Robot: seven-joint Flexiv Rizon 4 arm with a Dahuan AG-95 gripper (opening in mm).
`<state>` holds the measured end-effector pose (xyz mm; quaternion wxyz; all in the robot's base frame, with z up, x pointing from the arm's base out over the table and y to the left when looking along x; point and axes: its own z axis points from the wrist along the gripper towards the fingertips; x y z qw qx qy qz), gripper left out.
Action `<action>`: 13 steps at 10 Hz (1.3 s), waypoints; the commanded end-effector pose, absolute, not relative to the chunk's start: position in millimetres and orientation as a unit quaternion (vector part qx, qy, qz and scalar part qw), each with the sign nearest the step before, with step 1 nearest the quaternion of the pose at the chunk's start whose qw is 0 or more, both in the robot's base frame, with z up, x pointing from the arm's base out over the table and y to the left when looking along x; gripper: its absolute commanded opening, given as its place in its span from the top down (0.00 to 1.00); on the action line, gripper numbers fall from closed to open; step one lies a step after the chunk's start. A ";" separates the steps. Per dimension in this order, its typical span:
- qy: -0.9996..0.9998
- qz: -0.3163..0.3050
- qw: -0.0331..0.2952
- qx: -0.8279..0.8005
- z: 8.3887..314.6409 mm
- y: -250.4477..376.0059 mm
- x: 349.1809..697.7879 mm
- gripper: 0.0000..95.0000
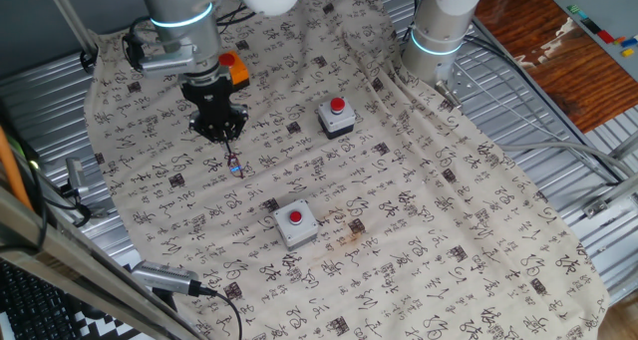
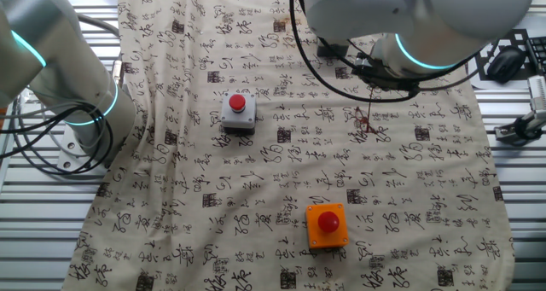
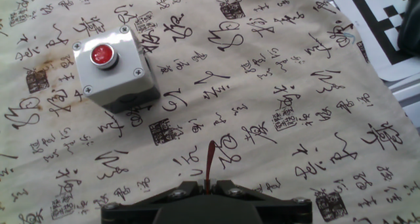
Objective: Unfold the leg of the glasses (with one hand)
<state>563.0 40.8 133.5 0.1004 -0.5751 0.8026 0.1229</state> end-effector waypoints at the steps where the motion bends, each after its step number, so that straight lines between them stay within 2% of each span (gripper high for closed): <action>1: 0.803 0.121 0.100 -0.575 133.0 40.5 562.2 1.00; 8: 0.806 0.125 0.099 -0.570 134.1 43.9 561.1 1.00; 13: 0.806 0.153 0.117 -0.559 144.2 52.0 552.6 1.00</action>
